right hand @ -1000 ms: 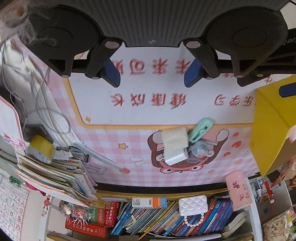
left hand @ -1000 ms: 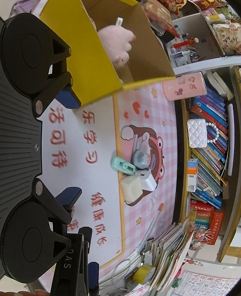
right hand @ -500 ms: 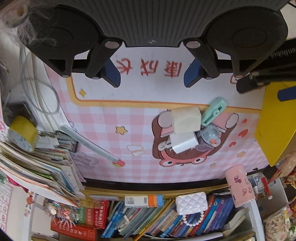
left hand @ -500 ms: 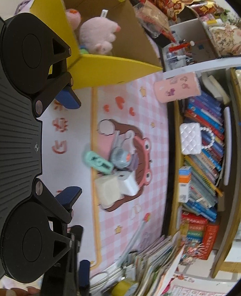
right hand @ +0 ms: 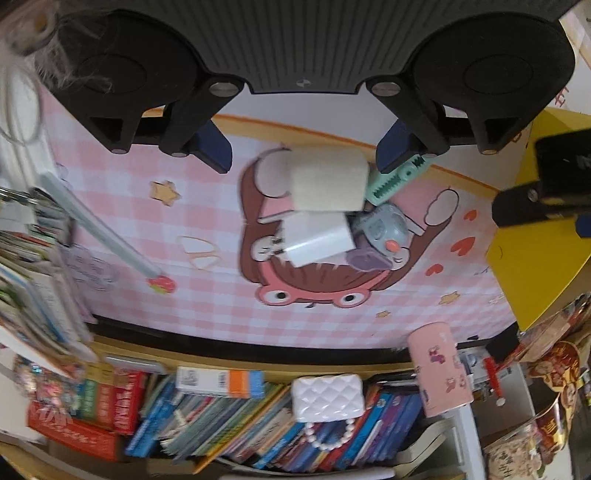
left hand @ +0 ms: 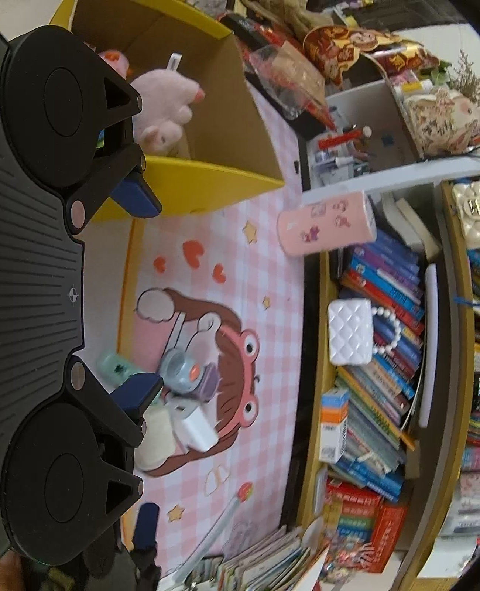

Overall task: Organize objects
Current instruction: 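Reach the right tool to the white cube and close on it, then grasp the teal stapler with the left tool while the right tool lifts the white cube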

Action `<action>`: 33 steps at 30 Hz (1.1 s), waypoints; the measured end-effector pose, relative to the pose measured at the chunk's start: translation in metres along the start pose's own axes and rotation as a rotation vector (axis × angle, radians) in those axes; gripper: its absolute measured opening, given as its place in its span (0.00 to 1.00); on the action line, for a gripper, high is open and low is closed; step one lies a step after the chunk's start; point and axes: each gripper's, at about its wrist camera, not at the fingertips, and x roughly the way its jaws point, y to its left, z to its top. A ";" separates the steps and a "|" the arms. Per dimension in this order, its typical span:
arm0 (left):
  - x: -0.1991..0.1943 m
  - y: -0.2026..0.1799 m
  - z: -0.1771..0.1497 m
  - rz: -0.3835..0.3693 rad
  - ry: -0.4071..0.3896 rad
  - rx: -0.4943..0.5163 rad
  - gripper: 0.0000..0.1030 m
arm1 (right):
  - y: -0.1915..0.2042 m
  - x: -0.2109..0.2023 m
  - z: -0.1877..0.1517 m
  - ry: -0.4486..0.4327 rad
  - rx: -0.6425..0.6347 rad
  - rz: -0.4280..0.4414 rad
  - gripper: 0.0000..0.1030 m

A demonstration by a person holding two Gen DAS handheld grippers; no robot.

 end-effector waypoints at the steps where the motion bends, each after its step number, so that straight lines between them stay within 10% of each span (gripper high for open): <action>1: 0.000 0.001 0.001 0.007 0.000 -0.003 0.90 | 0.002 0.005 0.001 0.004 -0.004 0.008 0.83; 9: 0.002 0.002 -0.003 0.036 0.023 -0.005 0.90 | 0.003 0.035 0.003 0.049 0.010 0.022 0.70; 14: 0.005 -0.001 -0.003 0.034 0.027 -0.008 0.90 | -0.001 0.033 0.004 0.029 -0.003 0.063 0.45; 33: 0.063 -0.053 -0.025 -0.083 0.164 0.090 0.78 | -0.054 -0.027 -0.010 0.018 0.119 -0.056 0.43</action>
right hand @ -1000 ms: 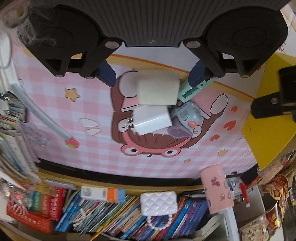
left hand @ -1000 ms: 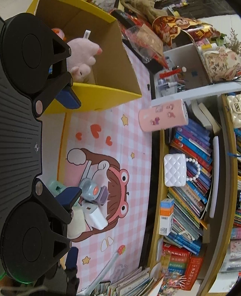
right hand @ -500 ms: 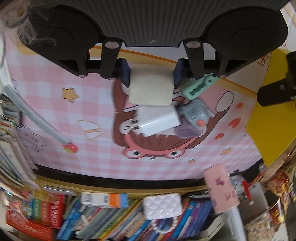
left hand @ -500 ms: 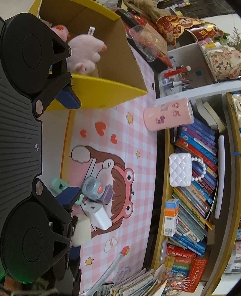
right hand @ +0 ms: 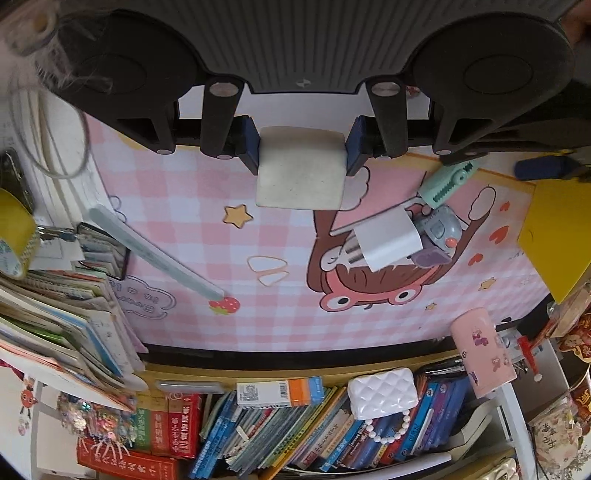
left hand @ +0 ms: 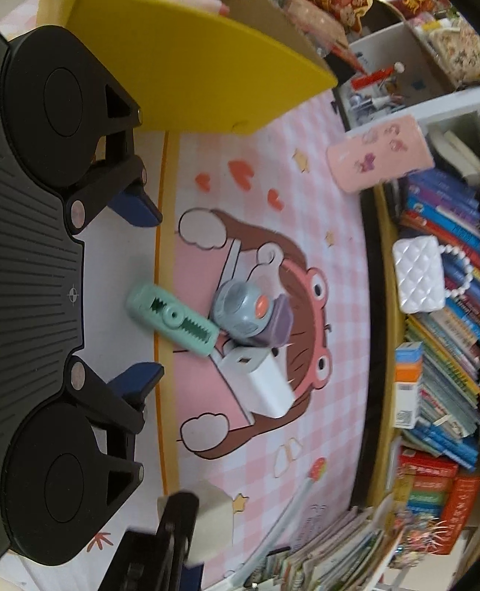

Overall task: Organize objects
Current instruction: 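Grasp the teal stapler with the left tool while the right tool lifts the white cube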

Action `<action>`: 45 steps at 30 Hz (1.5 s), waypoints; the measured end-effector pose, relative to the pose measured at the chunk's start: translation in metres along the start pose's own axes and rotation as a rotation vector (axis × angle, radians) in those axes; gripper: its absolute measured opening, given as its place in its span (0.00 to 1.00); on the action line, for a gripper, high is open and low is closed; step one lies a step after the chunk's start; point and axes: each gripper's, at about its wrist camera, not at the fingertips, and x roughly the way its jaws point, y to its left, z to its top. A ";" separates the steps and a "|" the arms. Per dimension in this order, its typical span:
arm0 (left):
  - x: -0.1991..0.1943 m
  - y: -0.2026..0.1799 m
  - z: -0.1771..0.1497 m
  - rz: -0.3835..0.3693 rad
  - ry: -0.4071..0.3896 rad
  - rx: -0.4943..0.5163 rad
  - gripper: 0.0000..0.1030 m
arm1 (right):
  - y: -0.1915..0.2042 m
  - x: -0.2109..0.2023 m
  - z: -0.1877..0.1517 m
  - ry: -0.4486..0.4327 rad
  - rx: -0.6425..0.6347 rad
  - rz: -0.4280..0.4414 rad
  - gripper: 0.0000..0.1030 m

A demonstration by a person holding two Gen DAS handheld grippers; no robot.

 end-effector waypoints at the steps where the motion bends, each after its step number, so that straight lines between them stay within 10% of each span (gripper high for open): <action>1: 0.002 -0.001 -0.001 -0.003 0.000 0.001 0.77 | -0.002 -0.002 -0.001 0.002 0.004 -0.002 0.43; 10: 0.015 -0.008 0.003 -0.021 0.000 0.035 0.68 | -0.012 -0.005 -0.005 0.023 0.037 -0.010 0.43; 20: 0.016 -0.017 0.011 -0.077 0.003 0.072 0.22 | -0.010 -0.007 -0.008 0.035 0.041 0.004 0.43; 45: -0.080 0.043 -0.045 -0.221 -0.041 -0.056 0.22 | 0.050 -0.057 -0.040 0.035 -0.025 0.042 0.43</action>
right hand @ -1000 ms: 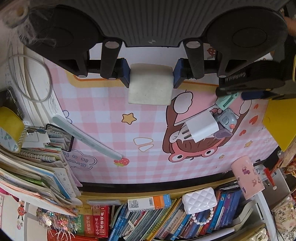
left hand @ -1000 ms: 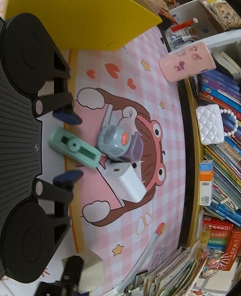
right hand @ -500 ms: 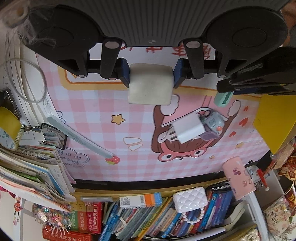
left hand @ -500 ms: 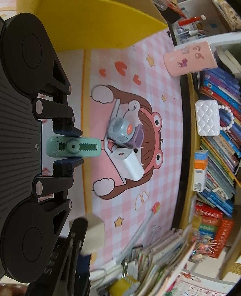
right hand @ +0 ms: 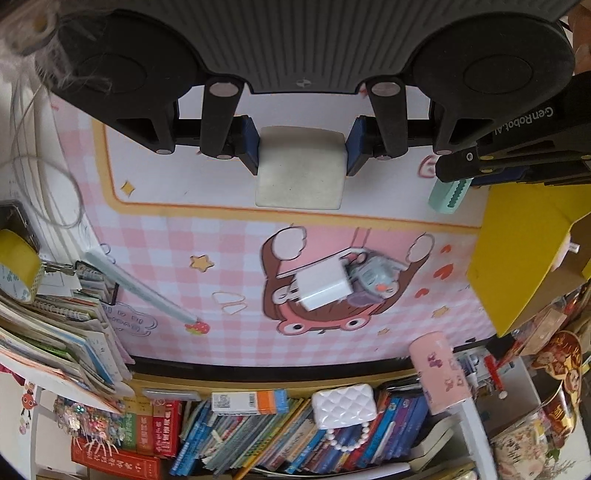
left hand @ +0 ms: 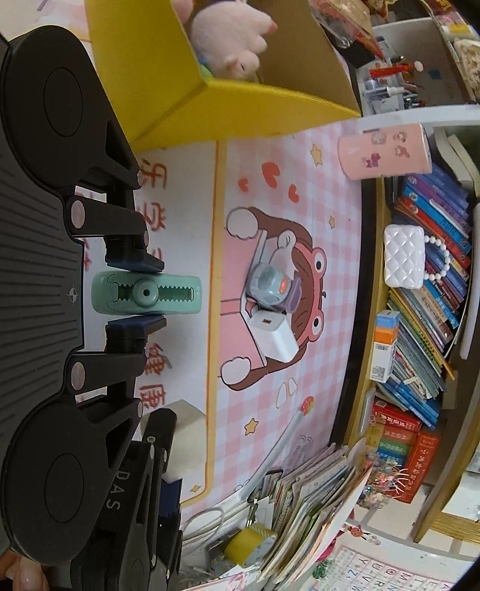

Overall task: Organize objects
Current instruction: 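Grasp the teal stapler with the left tool while the right tool lifts the white cube, then carry the white cube and teal stapler over the yellow box with both tools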

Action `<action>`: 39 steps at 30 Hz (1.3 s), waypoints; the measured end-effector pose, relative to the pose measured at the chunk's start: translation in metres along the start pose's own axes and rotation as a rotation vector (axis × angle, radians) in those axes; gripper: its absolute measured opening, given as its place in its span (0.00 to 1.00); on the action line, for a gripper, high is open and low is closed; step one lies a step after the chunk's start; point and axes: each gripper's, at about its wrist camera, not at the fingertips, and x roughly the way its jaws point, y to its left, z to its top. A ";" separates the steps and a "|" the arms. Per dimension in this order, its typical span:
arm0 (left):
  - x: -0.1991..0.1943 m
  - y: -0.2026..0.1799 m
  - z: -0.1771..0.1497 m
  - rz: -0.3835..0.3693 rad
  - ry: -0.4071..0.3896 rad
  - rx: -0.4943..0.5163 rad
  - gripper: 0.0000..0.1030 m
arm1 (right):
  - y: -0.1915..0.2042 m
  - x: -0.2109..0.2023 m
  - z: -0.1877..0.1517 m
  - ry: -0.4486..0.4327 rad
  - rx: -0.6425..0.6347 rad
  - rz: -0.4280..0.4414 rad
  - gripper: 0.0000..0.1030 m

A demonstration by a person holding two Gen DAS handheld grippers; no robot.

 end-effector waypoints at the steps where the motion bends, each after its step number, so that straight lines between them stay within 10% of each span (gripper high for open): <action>1: -0.004 0.004 -0.003 -0.004 -0.001 0.000 0.22 | 0.005 -0.002 -0.002 -0.001 -0.005 0.001 0.43; 39: -0.140 0.168 -0.117 0.070 -0.074 -0.145 0.22 | 0.223 -0.066 -0.104 0.001 -0.185 0.125 0.43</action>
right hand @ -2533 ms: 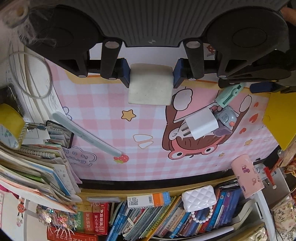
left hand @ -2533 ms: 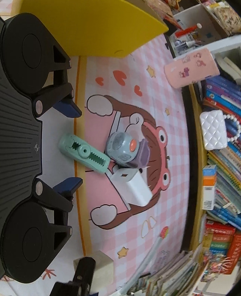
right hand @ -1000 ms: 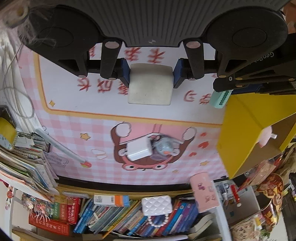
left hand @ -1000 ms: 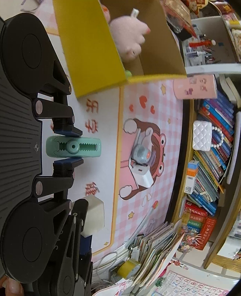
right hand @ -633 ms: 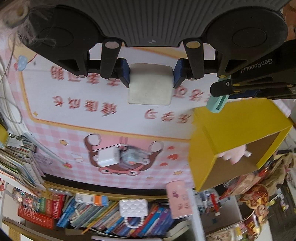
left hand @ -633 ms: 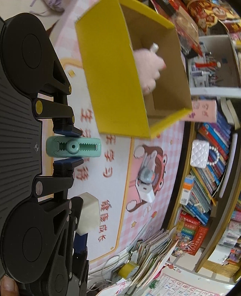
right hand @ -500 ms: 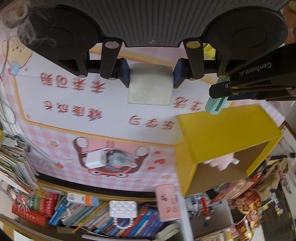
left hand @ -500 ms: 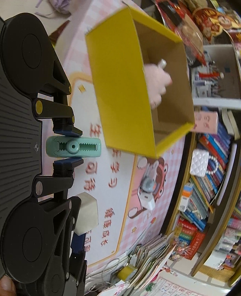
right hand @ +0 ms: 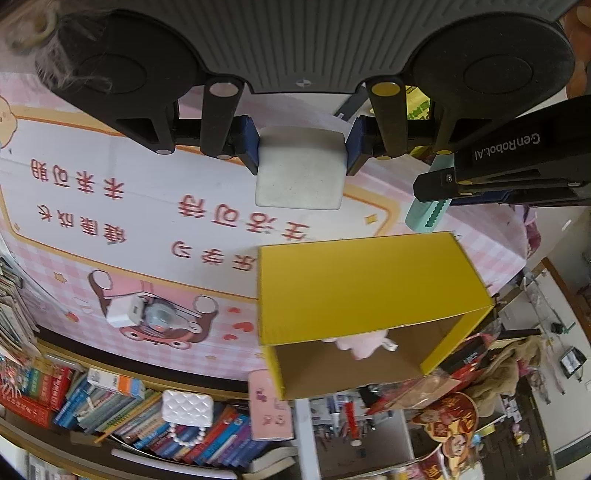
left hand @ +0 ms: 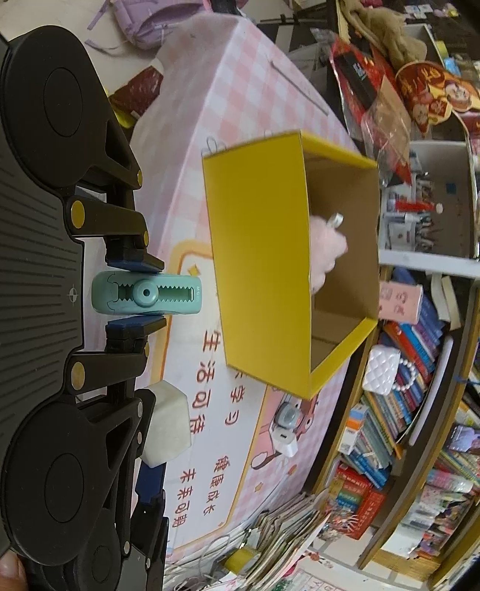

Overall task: Organize objects
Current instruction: 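Carry the white cube and teal stapler over the yellow box with both tools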

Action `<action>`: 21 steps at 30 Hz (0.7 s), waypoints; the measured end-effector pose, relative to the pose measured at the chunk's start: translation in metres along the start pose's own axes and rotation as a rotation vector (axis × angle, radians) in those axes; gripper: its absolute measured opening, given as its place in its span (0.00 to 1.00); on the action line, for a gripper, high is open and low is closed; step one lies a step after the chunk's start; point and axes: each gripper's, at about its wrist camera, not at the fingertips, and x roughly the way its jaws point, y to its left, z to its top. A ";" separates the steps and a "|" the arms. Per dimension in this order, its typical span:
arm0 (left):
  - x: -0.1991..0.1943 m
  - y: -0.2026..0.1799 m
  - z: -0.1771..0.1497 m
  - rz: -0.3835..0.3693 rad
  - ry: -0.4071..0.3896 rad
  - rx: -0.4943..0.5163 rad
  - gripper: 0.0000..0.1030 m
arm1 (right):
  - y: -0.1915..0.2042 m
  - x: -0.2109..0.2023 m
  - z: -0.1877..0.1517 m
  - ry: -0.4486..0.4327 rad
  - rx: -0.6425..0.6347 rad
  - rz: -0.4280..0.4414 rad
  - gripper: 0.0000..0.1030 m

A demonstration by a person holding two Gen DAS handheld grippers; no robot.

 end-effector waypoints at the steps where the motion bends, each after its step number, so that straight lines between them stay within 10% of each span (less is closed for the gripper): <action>1: -0.003 0.003 -0.001 0.003 -0.005 -0.003 0.22 | 0.003 0.000 -0.001 -0.002 -0.003 0.003 0.43; 21: -0.037 0.045 -0.010 0.042 -0.088 -0.050 0.22 | 0.057 -0.007 0.002 -0.036 -0.083 0.041 0.43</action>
